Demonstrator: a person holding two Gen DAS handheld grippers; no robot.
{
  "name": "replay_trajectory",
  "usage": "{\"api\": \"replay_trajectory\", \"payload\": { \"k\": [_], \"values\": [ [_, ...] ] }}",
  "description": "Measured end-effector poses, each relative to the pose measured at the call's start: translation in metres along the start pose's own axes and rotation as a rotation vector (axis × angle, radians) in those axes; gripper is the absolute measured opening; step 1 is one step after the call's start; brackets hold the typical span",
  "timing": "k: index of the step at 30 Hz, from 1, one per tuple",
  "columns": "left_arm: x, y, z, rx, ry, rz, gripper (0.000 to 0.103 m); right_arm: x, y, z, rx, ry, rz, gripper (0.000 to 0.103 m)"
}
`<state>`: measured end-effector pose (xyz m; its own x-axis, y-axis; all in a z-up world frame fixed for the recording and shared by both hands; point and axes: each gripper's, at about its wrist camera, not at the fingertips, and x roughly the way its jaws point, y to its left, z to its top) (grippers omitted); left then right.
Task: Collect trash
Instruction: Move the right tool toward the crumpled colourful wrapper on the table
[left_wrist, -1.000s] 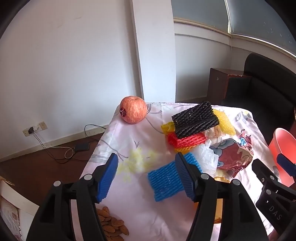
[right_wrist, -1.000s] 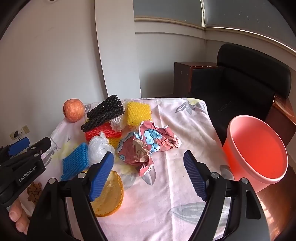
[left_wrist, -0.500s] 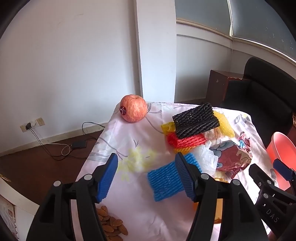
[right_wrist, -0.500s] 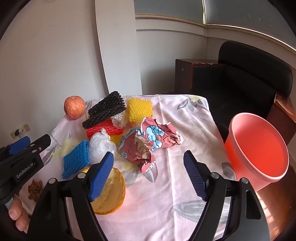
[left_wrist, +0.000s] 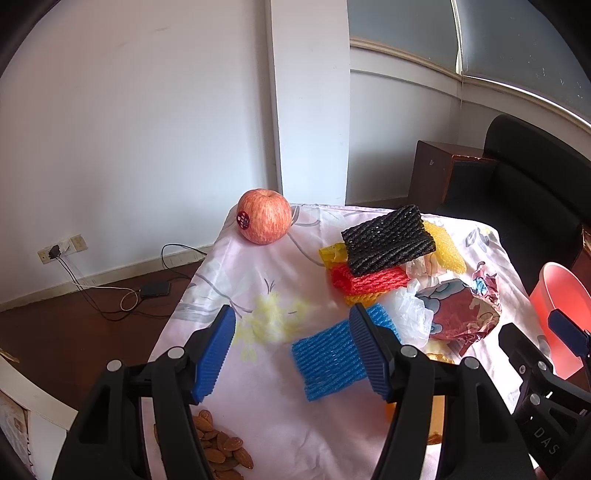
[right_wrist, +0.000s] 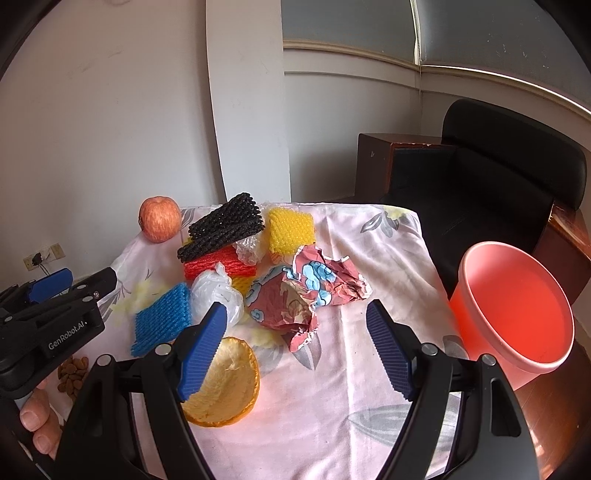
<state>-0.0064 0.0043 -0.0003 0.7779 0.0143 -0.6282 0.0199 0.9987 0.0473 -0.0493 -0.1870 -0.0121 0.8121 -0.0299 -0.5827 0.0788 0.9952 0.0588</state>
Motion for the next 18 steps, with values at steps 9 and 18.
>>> {"api": "replay_trajectory", "payload": {
  "k": [9, 18],
  "values": [
    [-0.0028, -0.0048, -0.0027, 0.018, -0.009, -0.004, 0.063, -0.0068, -0.0071, 0.0002, 0.051, -0.027, 0.015, 0.078],
    [-0.0032, -0.0077, -0.0042, 0.019, -0.001, -0.015, 0.063, -0.0063, -0.0075, -0.0009, 0.073, -0.001, 0.05, 0.078]
  ]
}}
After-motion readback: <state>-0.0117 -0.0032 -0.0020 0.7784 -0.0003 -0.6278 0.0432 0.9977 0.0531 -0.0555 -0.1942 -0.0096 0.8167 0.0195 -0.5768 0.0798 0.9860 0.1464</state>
